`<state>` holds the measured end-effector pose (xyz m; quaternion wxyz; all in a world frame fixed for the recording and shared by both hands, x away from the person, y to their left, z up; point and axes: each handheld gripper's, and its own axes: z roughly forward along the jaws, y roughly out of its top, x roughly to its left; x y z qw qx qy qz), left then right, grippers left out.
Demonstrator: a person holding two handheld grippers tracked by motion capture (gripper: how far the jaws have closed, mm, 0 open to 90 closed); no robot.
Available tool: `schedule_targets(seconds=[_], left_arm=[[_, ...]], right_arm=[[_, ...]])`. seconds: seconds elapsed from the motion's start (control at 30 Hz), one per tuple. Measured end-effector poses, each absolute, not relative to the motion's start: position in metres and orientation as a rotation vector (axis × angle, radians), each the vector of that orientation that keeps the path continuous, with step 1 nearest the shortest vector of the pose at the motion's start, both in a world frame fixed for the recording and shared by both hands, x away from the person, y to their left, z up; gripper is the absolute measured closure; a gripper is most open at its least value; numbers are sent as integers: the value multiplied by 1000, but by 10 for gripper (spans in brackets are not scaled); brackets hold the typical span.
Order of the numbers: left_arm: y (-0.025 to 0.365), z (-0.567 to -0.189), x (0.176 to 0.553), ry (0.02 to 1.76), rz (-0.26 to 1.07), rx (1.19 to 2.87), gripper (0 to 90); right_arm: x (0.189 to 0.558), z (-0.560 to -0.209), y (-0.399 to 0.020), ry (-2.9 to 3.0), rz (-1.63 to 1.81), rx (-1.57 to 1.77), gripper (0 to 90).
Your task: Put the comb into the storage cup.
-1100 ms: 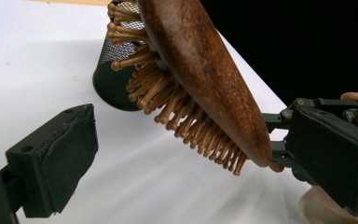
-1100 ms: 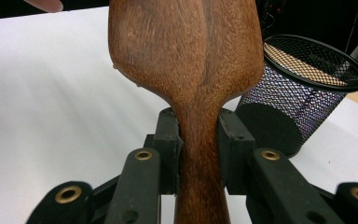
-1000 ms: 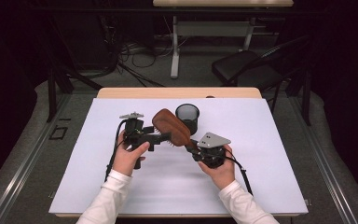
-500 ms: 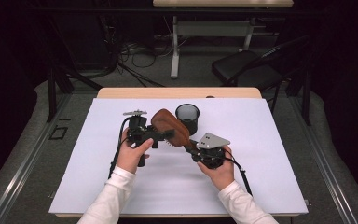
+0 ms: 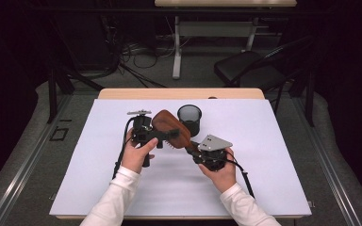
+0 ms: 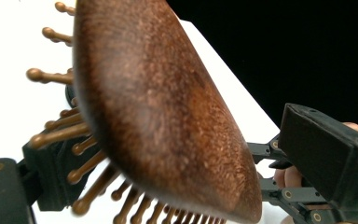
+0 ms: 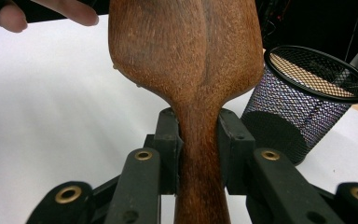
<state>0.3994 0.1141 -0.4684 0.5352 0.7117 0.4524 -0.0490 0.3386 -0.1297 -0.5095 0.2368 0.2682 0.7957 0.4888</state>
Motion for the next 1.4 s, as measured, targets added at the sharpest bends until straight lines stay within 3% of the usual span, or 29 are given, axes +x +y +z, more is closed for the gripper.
schedule_targets(seconds=[1.1, 1.4], left_arm=[[113, -471, 405, 1125, -148, 1622, 165], [116, -473, 406, 1162, -167, 1599, 267]], right_arm=[[336, -513, -127, 2157, 1336, 723, 721], [336, -516, -127, 2153, 1322, 710, 722]])
